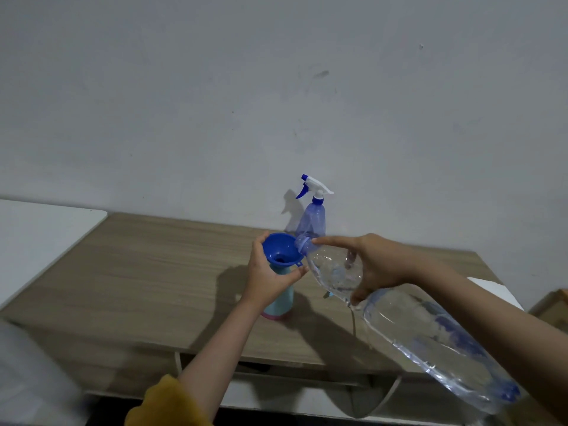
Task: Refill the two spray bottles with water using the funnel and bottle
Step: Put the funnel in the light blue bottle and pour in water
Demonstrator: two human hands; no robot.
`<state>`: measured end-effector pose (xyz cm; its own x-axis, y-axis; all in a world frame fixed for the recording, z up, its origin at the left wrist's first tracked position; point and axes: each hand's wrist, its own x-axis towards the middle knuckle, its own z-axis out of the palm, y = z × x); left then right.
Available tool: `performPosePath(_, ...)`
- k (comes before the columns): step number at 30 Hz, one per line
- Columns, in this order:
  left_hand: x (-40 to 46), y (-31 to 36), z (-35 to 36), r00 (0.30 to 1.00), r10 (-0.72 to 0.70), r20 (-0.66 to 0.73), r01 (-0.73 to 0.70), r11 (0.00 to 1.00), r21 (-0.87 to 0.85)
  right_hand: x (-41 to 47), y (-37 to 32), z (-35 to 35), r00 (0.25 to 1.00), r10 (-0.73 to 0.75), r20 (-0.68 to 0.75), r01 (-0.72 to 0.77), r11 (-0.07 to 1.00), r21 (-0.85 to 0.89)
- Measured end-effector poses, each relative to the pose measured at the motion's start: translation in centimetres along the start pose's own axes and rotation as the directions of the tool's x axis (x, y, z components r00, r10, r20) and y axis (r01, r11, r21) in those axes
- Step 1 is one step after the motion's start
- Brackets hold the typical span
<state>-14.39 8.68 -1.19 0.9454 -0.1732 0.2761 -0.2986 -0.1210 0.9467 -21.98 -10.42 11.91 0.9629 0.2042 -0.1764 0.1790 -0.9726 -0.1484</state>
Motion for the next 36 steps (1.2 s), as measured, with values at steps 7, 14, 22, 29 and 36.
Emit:
performPosePath(7, 0.2, -0.3, -0.1, 1.0, 0.0, 0.008, 0.001, 1.0, -0.018, 0.5, -0.9, -0.4, 0.996, 0.04, 0.082, -0.034, 0.997, -0.073)
performPosePath(14, 0.3, -0.4, -0.3, 1.0, 0.007, 0.017, -0.007, 1.0, -0.017, 0.8, -1.0, -0.4, 0.992, 0.068, 0.109, -0.058, 0.994, -0.091)
performPosePath(22, 0.4, -0.5, -0.4, 0.999, 0.014, 0.03, -0.014, 1.0, -0.004, 0.9, -0.6, -0.2, 0.992, 0.052, 0.117, -0.039, 0.993, -0.111)
performPosePath(29, 0.3, -0.4, -0.5, 0.998, -0.01, 0.056, 0.011, 1.0, -0.019, 0.8, -0.1, 0.3, 0.999, 0.026, 0.044, -0.022, 0.997, -0.071)
performPosePath(36, 0.2, -0.3, -0.4, 0.999, -0.022, 0.039, 0.022, 1.0, 0.001, -0.4, 1.1, 0.4, 0.979, -0.028, -0.2, 0.038, 0.998, 0.043)
